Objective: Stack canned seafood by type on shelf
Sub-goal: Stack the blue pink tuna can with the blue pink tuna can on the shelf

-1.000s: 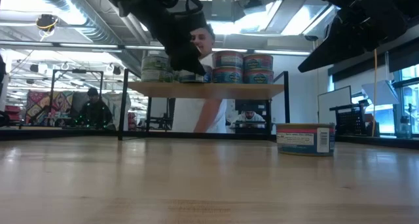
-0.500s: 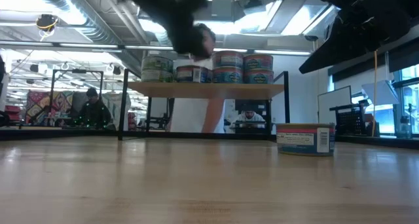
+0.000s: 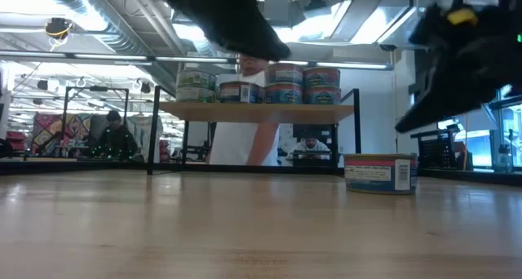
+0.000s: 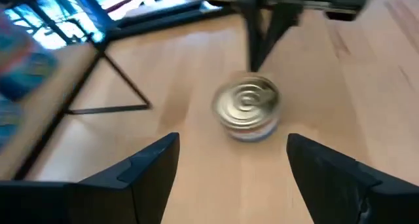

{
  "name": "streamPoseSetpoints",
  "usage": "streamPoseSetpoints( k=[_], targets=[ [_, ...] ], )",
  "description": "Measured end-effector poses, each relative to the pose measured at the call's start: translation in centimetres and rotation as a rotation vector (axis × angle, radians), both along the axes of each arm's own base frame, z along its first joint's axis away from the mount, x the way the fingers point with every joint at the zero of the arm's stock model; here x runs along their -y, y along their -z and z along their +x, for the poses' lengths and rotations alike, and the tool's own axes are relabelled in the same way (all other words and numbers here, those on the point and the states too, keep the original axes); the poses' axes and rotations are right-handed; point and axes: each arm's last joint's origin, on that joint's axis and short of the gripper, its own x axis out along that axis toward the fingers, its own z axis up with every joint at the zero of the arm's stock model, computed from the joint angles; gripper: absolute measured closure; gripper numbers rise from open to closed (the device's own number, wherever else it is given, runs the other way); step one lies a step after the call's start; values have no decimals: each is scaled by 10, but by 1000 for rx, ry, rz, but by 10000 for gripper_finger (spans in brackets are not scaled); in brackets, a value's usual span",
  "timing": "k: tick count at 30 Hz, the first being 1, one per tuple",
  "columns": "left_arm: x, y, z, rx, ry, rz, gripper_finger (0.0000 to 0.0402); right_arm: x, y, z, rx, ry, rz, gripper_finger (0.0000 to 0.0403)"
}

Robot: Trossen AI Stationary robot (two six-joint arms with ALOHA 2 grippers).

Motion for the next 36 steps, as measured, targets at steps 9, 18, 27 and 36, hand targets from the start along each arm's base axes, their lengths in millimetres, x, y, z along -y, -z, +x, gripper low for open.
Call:
streamPoseSetpoints(
  k=[9,18,27,36],
  targets=[
    [-4,68,30,-70,-24,22,121,15,35,-18,59,78,60,388],
    [-9,97,43,-76,30,103,121,17,39,-22,48,90,48,388],
    [-4,115,64,-171,180,347,121,18,41,-24,18,88,35,388],
    [-1,111,83,-172,262,533,121,18,43,-25,4,76,53,388]
  ],
)
